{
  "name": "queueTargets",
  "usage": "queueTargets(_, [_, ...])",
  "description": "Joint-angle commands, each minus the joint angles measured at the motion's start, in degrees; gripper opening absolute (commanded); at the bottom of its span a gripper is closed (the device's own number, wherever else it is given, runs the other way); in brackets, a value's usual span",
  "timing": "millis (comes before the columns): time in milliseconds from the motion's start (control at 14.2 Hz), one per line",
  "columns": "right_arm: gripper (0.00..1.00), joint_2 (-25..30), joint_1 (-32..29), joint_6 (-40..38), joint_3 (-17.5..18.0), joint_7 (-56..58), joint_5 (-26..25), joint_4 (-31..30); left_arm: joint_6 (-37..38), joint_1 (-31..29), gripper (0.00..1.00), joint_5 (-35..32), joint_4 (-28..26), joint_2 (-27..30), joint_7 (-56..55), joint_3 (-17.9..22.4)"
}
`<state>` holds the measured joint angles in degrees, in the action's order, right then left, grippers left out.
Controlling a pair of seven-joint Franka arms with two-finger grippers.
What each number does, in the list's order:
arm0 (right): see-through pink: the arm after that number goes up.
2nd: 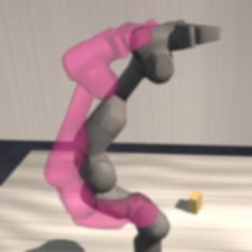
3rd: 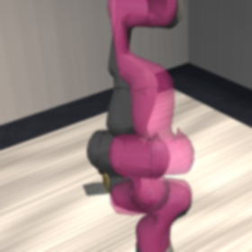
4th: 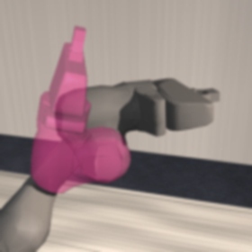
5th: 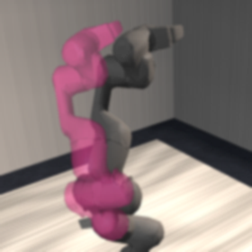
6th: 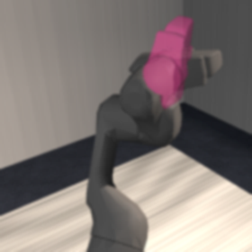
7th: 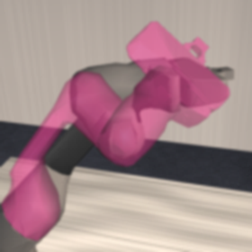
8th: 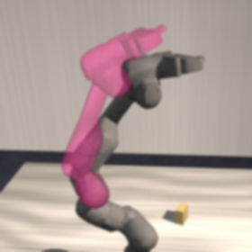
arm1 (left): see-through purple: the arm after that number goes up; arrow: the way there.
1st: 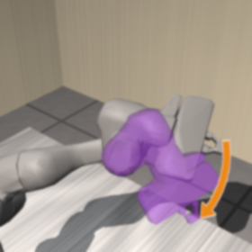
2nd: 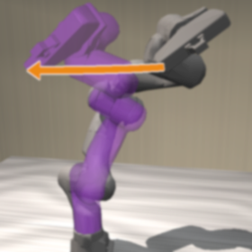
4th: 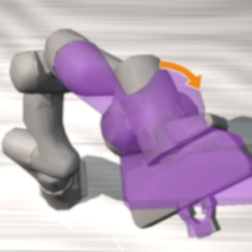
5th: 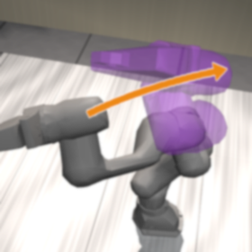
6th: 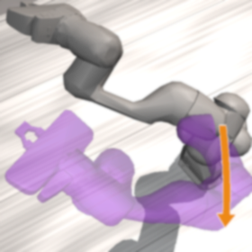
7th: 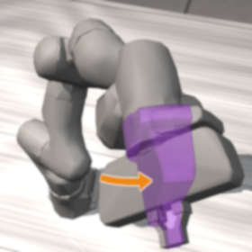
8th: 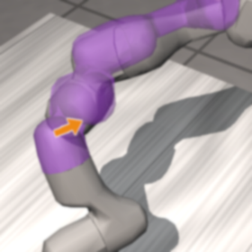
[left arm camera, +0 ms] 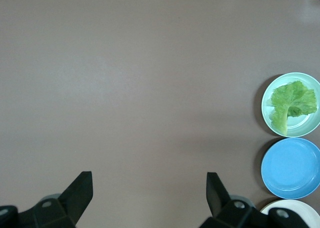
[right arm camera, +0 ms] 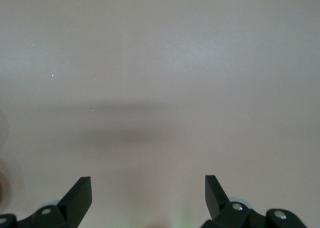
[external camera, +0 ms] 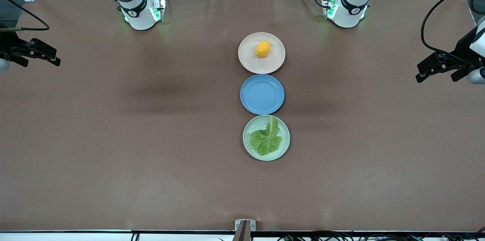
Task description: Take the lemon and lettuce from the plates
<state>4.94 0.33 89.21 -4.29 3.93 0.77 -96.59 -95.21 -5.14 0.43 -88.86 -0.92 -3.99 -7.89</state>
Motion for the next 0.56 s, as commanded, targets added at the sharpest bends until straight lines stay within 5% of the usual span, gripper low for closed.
queueTargets(0, [1.0, 2.1, -0.8, 0.5, 0.6, 0.7, -0.1, -1.9, 1.2, -0.3, 1.0, 0.8, 1.1, -0.2, 0.7, -0.1])
queueTargets(494, [1.0, 2.5, -0.5, 0.9, 0.7, 0.6, 0.3, -1.6, 1.2, 0.4, 1.0, 0.9, 1.1, -1.0, 0.0, -0.2])
